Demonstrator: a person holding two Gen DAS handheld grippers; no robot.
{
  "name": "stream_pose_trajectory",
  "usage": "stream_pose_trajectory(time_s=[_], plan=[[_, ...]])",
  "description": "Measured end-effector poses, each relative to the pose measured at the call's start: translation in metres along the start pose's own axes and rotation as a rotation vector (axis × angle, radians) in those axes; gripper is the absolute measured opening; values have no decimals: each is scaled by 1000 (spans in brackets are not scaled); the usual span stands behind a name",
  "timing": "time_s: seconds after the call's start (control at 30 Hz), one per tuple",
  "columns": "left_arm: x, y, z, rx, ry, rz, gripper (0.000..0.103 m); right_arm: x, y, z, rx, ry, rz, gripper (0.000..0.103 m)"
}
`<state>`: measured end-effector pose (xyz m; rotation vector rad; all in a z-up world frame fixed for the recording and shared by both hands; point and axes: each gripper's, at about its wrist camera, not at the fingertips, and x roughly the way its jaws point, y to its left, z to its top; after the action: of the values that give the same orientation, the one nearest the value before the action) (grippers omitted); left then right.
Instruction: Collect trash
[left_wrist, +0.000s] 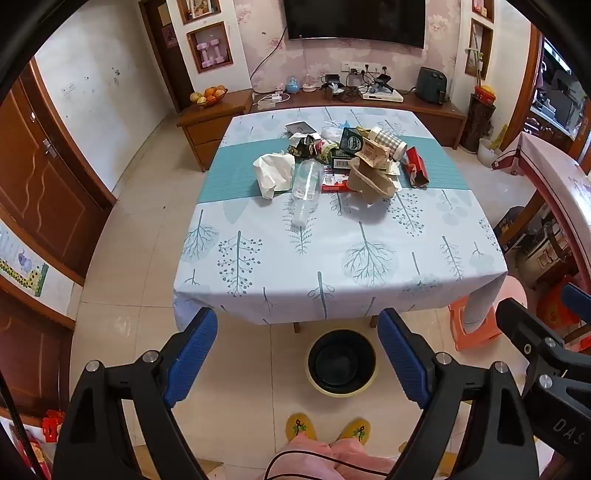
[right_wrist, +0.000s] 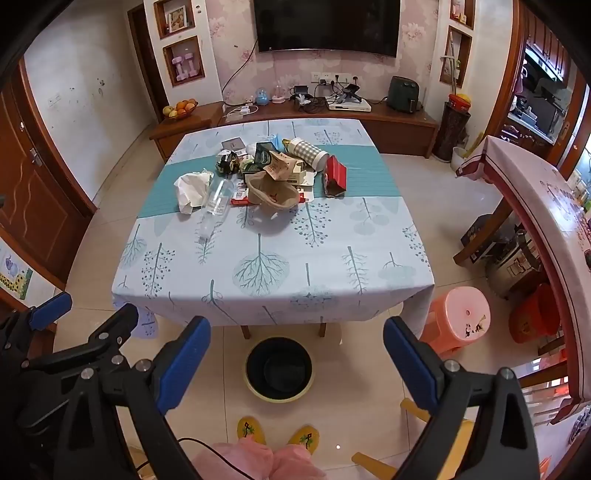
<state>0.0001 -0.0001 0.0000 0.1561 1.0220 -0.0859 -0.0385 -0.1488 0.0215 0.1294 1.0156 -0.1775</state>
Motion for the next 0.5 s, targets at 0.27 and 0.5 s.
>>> stream_pose_trajectory(time_s=[0.27, 0.5], plan=[[-2, -3, 3, 4, -9, -25, 86, 0, -4, 0, 8, 0, -3, 96], [-4, -5, -3, -11, -11, -48, 84, -2, -7, -2, 0, -4, 1, 95]])
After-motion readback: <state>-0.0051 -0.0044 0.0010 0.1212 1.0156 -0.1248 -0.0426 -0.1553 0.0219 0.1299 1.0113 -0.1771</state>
